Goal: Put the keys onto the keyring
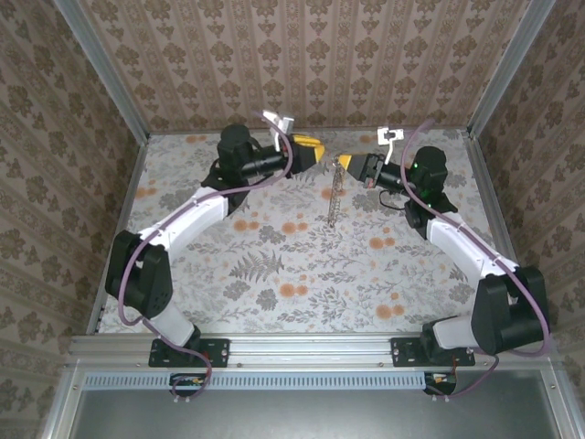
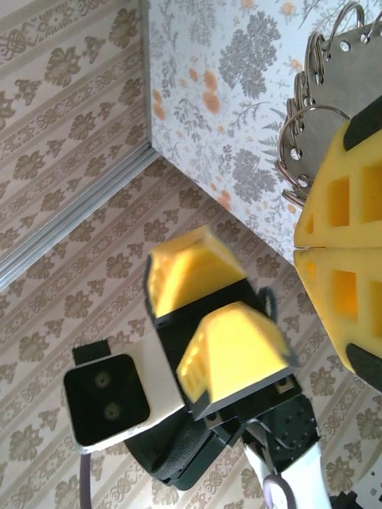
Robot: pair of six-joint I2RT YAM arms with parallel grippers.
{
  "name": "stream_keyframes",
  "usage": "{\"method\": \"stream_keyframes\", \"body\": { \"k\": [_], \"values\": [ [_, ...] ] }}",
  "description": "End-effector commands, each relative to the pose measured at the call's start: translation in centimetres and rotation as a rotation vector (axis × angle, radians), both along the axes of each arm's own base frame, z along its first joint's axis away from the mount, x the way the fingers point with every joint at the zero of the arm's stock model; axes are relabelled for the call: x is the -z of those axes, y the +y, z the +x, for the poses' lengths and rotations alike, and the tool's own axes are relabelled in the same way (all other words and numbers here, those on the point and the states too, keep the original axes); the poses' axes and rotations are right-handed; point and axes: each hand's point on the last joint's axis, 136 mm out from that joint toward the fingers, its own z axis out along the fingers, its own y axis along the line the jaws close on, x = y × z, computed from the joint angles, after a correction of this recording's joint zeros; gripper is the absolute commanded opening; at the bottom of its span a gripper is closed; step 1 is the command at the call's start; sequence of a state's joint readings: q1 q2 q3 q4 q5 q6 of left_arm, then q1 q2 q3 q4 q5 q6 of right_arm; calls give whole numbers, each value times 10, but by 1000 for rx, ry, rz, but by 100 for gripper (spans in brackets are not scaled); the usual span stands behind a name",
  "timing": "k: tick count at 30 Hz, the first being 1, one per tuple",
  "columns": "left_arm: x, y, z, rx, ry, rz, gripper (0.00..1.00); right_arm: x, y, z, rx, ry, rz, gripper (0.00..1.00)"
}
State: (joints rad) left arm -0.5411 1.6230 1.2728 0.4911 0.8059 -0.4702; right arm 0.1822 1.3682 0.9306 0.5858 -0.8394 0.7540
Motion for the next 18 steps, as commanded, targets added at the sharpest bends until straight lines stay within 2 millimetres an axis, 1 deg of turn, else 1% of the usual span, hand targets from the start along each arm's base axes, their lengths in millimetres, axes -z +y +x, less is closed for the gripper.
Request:
{"method": "stream_keyframes", "body": {
  "k": [1, 2, 5, 6, 7, 8, 11, 13, 18],
  "values": [
    [-25, 17, -12, 37, -54, 1, 42, -18, 0, 3, -23, -58, -19, 0],
    [-29, 21, -13, 47, -59, 6, 45, -11, 1, 9, -29, -41, -26, 0],
    [-32, 28, -14, 90, -51, 26, 50, -12, 7, 15, -80, -37, -56, 0],
    [-32, 27, -17, 111, -42, 35, 52, -13, 9, 16, -96, -40, -64, 0],
    [-32, 34, -13, 123, -37, 43, 53, -16, 11, 18, -117, -47, -69, 0],
    [-31, 36, -12, 137, -26, 55, 54, -17, 13, 20, -135, -48, -74, 0],
    [-32, 38, -12, 177, -10, 72, 55, -22, 17, 26, -170, -64, -80, 0],
    [-30, 39, -10, 188, 7, 78, 53, -25, 20, 30, -186, -65, -71, 0],
    [-30, 41, -7, 229, 40, 71, 41, -32, 27, 39, -219, -53, -41, 0]
  ]
}}
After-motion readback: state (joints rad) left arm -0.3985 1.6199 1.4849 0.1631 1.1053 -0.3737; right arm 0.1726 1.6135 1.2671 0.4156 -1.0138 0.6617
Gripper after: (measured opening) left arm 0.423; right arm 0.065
